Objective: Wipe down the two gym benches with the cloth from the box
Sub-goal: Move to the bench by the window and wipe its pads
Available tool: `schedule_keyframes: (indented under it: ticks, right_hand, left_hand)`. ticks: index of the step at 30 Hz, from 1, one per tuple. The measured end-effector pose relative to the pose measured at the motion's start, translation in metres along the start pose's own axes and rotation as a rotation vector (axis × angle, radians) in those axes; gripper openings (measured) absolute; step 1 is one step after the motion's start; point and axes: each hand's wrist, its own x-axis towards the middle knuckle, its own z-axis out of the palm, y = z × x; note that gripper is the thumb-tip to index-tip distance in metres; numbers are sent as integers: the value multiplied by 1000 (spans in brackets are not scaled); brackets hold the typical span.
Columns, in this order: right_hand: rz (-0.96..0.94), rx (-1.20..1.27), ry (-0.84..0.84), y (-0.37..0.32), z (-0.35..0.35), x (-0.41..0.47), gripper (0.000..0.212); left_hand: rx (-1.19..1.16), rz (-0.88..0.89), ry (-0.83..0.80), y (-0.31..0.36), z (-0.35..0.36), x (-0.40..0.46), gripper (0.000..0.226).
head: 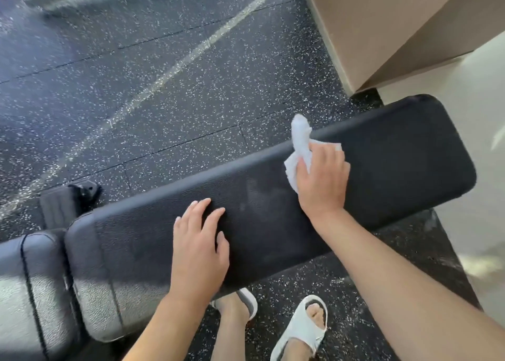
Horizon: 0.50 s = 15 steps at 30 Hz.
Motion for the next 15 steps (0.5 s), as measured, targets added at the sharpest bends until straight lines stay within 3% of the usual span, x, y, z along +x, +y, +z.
schedule_keyframes:
  ticks: [5,9,11,15]
  right_hand:
    - [-417,91,-40,-70,22,-85,30]
    - [-548,142,91,-22,7,-62,25]
    - [-467,61,124,30,-5,-31,29]
    - [-16,-59,51,159,-38,33,45]
  left_hand:
    - [35,58,-21,10,6,-3,34]
    - [81,98,-82,18,4,-3,36]
    - [107,153,-117,33,7,1,38]
    - [125,310,-153,84,29,24,35]
